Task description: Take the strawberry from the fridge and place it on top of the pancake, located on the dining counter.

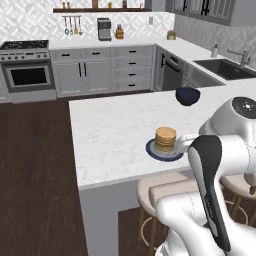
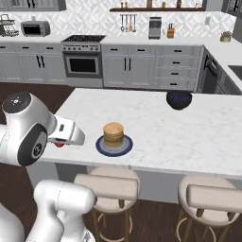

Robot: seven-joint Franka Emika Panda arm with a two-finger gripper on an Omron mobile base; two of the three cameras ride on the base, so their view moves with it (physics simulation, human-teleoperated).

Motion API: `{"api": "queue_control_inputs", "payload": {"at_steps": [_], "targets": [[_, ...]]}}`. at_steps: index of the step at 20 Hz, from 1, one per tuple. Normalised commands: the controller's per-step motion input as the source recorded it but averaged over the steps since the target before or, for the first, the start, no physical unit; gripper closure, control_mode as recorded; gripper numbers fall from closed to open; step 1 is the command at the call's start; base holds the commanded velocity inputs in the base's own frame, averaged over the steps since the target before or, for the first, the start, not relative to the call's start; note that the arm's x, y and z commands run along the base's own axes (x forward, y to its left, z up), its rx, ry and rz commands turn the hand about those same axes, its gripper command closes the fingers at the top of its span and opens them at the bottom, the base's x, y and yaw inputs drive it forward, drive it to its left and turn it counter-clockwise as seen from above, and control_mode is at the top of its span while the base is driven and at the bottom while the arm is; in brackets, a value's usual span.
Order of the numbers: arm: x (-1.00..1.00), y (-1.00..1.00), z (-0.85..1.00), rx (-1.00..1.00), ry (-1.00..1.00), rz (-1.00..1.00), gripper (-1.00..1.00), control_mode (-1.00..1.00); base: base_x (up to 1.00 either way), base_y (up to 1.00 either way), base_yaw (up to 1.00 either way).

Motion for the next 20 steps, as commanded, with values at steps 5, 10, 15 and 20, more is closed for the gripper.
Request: {"api": "queue_control_inputs", "payload": {"at_steps": [5, 10, 15, 20], "targets": [[0.00, 0.00, 0.00, 0.00, 0.00, 0.00, 1.00, 1.00, 0.24, -0.01, 0.00], [0.51, 0.00, 0.13, 0.00, 0.06, -0.05, 1.00, -1.00, 0.08, 0.00, 0.00], [0.99, -0.09, 0.03, 0.00, 0.12, -0.02, 1.00, -1.00, 0.00, 0.00, 0.00], [1.00, -0.33, -0.01, 0.00, 0.07, 0.02, 1.00, -1.00, 0.00, 0.00, 0.00]]}}
